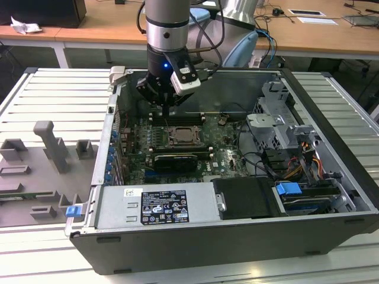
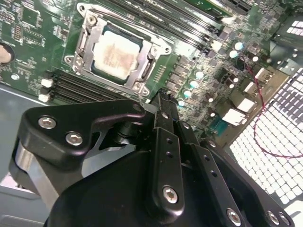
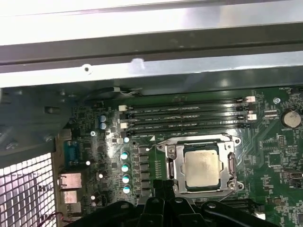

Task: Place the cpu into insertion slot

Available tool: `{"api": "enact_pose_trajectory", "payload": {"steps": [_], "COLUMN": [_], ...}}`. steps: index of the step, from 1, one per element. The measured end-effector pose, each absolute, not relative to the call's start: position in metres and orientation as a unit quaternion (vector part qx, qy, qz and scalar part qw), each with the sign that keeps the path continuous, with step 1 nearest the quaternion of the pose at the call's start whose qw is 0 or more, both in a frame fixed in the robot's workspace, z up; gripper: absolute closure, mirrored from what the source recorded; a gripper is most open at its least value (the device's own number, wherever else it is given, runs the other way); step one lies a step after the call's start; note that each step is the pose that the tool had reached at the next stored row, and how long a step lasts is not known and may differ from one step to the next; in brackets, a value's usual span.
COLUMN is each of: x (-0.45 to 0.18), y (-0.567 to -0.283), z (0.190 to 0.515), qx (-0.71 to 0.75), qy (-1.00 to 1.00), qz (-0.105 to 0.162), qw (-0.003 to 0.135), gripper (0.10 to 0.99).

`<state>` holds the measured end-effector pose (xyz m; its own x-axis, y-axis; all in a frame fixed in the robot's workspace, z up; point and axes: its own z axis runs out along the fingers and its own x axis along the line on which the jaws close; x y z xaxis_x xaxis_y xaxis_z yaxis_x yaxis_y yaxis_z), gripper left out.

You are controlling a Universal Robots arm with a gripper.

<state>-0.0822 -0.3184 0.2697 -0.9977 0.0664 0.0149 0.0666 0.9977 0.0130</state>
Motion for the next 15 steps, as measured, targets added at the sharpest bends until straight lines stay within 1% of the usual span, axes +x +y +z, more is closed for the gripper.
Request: {"api": "enact_pose_trajectory", "payload": {"steps": [15], "x": [-0.095], "y": [-0.315], "z": [0.267], "qx": [0.009], "qy": [-1.0], "qz": [-0.006], "qw": [0.008], "gripper": [0.98]}}
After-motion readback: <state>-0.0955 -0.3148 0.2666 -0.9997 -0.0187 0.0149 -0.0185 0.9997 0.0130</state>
